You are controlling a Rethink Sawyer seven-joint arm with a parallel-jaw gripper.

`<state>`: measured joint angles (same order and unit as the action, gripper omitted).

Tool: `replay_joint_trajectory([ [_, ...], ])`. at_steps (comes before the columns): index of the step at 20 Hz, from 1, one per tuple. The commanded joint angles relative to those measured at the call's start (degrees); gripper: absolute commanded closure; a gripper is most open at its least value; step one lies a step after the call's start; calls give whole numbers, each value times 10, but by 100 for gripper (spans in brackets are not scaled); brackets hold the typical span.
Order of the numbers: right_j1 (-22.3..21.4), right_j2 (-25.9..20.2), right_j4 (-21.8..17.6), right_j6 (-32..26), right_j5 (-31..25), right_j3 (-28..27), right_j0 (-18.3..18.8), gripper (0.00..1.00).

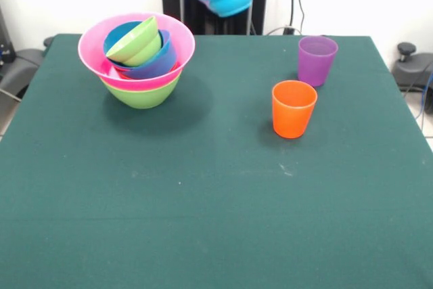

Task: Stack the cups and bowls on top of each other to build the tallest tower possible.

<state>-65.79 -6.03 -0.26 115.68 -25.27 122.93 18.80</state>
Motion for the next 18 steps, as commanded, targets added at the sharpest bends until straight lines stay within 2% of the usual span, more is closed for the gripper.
replay_joint_trajectory([
  [1, -71, -74, 30, -94, -172, -23, 27, 100],
  [4, -81, -78, 29, -112, -188, -25, 43, 100],
  [8, -72, -83, 15, -132, -201, -28, 76, 100],
  [13, -67, -105, -2, -176, -170, -23, 131, 100],
  [18, -40, -130, -40, -171, -142, -25, 170, 100],
])
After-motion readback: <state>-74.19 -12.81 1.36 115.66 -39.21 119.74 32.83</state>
